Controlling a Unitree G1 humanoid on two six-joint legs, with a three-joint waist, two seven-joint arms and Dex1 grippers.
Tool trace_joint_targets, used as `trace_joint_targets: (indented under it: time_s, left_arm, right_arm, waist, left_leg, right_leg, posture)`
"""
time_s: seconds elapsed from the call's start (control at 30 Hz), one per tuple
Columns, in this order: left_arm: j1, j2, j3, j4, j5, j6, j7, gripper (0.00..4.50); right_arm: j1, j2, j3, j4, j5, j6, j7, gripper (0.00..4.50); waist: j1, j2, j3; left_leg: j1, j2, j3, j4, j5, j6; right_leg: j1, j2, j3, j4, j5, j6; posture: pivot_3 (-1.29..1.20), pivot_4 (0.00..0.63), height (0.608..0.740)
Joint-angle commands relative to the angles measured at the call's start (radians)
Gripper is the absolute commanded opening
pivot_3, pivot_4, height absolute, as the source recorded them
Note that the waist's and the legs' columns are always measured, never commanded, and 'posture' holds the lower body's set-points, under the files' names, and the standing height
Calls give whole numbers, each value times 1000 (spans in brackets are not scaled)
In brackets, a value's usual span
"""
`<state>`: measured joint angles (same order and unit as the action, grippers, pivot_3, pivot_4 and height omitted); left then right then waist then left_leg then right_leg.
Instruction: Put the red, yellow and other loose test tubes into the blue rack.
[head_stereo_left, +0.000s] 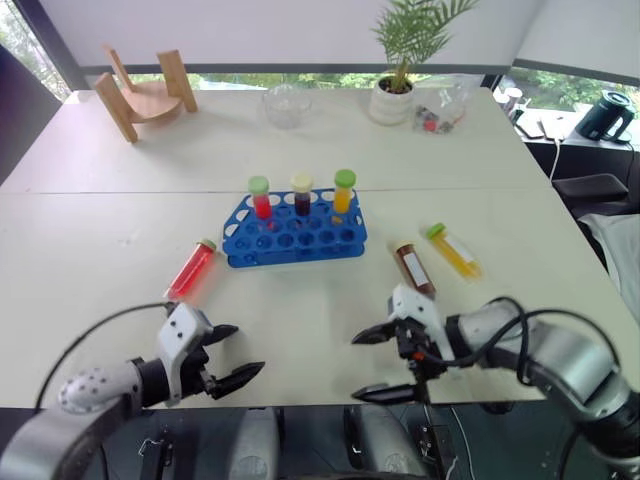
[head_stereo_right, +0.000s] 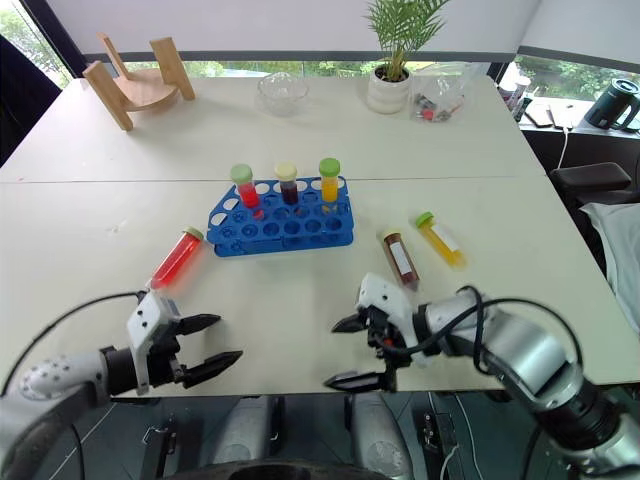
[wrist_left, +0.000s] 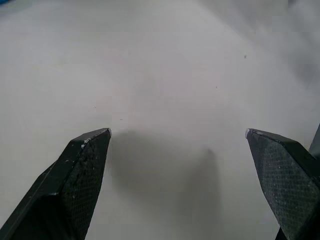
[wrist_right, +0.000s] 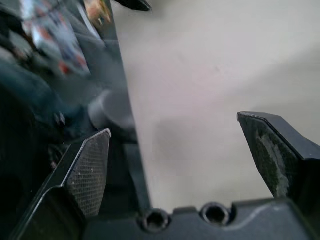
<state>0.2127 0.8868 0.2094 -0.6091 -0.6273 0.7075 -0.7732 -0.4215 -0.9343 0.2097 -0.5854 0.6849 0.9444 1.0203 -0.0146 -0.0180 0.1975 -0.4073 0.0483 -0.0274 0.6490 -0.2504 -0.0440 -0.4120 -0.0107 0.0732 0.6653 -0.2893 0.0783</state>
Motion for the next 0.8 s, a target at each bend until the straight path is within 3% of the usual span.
trace_joint_targets:
  time_s: [0.03,0.13,0.2,0.37,0.43,0.6,0.8]
  left_arm:
    - [-226,92,68,-15,-134,152,4,4453]
    - [-392,131,64,9,-241,271,9,4453]
    - [-495,149,53,46,-254,270,-17,4453]
    - [-592,231,-69,74,-123,191,-90,4453]
    - [-595,249,-138,76,-36,126,-112,4453]
    - [-573,211,-206,58,51,71,-92,4453]
    - [-510,161,-205,15,87,81,-41,4453]
  right_arm:
    - [-233,-84,-132,123,51,67,57,4500]
    - [-383,-180,-33,310,-145,4,74,4500]
    - [-534,-174,68,533,-272,24,70,4500]
    - [-759,-112,276,945,-492,28,169,4500]
    - [-870,-19,310,1155,-538,112,169,4500]
    - [-931,51,436,1348,-670,51,303,4500]
    - [-955,158,456,1509,-775,-30,341,4500]
  waist:
    - [2,0,0]
    - [0,-2,-2]
    - [-7,-3,-1]
    - [-14,-1,-1]
    - [-28,0,0]
    - [-30,2,1]
    - [-31,2,1]
  left_leg:
    - [1,0,0,1,0,0]
    - [1,0,0,-1,0,0]
    - [0,0,3,-2,-3,4]
    - [-7,0,6,-6,-4,6]
    - [-8,0,7,-6,-4,7]
    - [-13,0,7,-5,-4,7]
    - [-15,0,7,-1,-4,7]
  right_leg:
    - [1,0,-1,0,0,0]
    - [3,-1,-1,-3,-1,1]
    - [3,-2,0,-4,-1,5]
    - [-12,-1,3,-1,1,8]
    - [-14,0,4,0,0,6]
    - [-18,0,4,1,0,6]
    - [-18,0,5,3,1,8]
  posture:
    - [0,150,740]
    - [0,150,740]
    - [0,150,740]
    - [0,150,740]
    - [0,150,740]
    - [0,150,740]
    - [0,150,740]
